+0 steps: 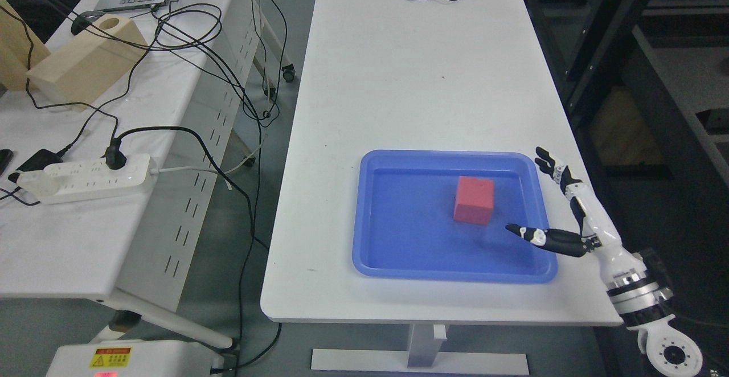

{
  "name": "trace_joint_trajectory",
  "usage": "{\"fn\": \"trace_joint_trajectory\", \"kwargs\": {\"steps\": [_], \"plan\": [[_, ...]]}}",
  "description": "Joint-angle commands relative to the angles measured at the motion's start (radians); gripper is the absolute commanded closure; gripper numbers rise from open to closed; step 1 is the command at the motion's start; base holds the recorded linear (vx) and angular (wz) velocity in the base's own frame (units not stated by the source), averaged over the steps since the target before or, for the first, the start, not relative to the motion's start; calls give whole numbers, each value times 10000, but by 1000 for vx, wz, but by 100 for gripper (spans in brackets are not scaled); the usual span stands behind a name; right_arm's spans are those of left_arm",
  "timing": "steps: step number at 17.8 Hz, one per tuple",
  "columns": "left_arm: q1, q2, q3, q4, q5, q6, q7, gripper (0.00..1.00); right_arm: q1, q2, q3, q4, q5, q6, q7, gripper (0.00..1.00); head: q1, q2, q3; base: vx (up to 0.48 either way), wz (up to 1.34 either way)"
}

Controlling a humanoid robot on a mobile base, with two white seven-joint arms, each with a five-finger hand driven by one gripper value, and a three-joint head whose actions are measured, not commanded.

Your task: Pick pink block from left shelf to tray

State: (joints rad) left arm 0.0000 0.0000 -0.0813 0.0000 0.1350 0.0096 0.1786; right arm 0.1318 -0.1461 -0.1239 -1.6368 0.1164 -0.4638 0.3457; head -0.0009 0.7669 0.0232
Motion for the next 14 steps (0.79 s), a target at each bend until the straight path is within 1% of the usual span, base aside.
{"fn": "trace_joint_trajectory", "kwargs": {"steps": [1,3,6,8,9,10,12,14], "plan": [[-292,175,0,-174,0,-4,8,0,47,-73,-510,0,-2928,-363,71,1,0,0,0,-98,0],[-291,175,0,-174,0,-4,8,0,78,-58,-494,0,-2928,-165,55,0,0,0,0,-91,8],[-291,175,0,-174,0,-4,8,0,139,-149,-494,0,-2928,1014,55,0,0,0,0,-125,41],[-291,175,0,-174,0,-4,8,0,139,-180,-494,0,-2913,1429,40,0,0,0,0,-134,45],[-291,175,0,-174,0,-4,8,0,109,-196,-494,16,-2807,1994,40,0,0,0,0,-138,47],[-291,175,0,-174,0,-4,8,0,109,-196,-494,1,-2775,2349,40,0,0,0,0,-166,45],[-292,175,0,-174,0,-4,8,0,124,-196,-479,16,-2531,2780,71,0,0,0,0,-158,20],[-291,175,0,-174,0,-4,8,0,124,-180,-479,16,-1980,2996,86,0,0,0,0,-184,2]]}}
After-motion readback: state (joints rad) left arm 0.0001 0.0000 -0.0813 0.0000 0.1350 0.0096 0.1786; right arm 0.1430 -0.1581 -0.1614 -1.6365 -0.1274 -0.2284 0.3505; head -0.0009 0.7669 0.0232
